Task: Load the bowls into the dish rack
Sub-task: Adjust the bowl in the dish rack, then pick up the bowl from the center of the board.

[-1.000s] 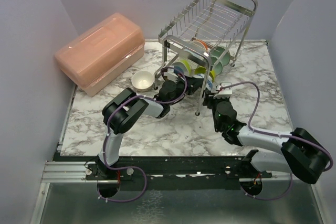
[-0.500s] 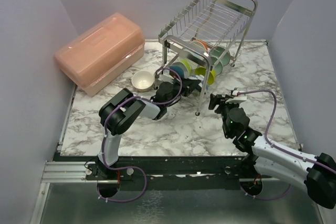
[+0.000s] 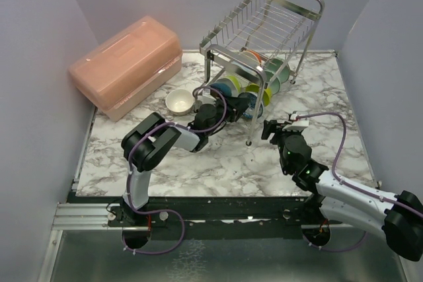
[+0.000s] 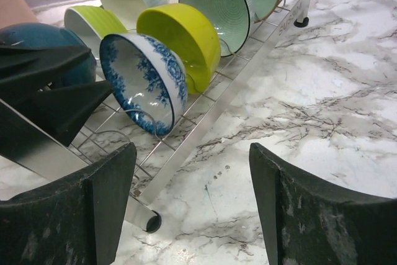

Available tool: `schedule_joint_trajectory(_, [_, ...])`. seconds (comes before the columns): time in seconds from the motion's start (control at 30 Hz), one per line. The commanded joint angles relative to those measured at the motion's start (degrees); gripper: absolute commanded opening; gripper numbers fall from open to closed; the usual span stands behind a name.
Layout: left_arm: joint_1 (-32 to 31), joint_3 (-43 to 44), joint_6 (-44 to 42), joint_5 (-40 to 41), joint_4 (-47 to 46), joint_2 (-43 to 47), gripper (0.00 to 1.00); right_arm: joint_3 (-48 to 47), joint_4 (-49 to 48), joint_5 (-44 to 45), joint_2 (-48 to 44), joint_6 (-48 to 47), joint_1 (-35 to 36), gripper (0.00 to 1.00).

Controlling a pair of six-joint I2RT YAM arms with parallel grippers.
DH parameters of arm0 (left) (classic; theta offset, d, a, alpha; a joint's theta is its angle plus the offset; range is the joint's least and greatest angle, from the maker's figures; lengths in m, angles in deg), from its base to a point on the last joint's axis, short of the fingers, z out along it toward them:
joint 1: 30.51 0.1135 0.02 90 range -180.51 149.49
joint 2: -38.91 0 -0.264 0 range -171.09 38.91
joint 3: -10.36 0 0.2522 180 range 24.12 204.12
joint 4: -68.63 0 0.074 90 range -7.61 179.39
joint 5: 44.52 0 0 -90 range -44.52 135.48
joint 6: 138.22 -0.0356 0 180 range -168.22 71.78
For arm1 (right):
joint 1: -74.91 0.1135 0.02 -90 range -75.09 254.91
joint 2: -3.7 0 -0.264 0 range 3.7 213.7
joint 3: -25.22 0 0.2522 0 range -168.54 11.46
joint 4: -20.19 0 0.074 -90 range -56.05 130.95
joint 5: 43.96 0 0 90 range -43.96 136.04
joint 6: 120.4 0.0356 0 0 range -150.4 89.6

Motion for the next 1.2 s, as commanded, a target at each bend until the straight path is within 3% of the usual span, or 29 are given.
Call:
schedule_joint_trajectory(0.0, [-0.8,-1.3,-2.2,1.2,0.7,4.6,0.51,-1.3,0.8,2.5,-0.5,0.7,0.3,0.78])
schedule_joint_trajectory(0.43, [-1.1,-8.7,-10.3,1.6,2.0,15.9,0.54,-3.6,3.2,1.7,0.2,2.9,0.1,0.8])
schedule_joint_trajectory(0.67, [-1.1,-14.8,-22.0,1.3,8.5,25.7,0.54,-2.6,7.7,-7.4,-2.3,10.9,-4.8,0.8])
schedule_joint_trajectory(0.83, [-0.1,-18.7,-32.5,4.3,22.0,34.6,0.6,-2.1,10.3,-16.2,-4.2,14.9,-11.4,0.8])
schedule_joint_trajectory(1.0, [4.2,-19.2,-40.3,5.7,39.9,42.1,0.76,-2.4,13.2,-22.2,-3.6,17.7,-16.7,0.8])
schedule_joint_trajectory(1.17, [8.9,-19.4,-43.8,9.1,50.3,46.4,0.88,-1.8,13.8,-29.3,-1.4,21.7,-21.6,0.8])
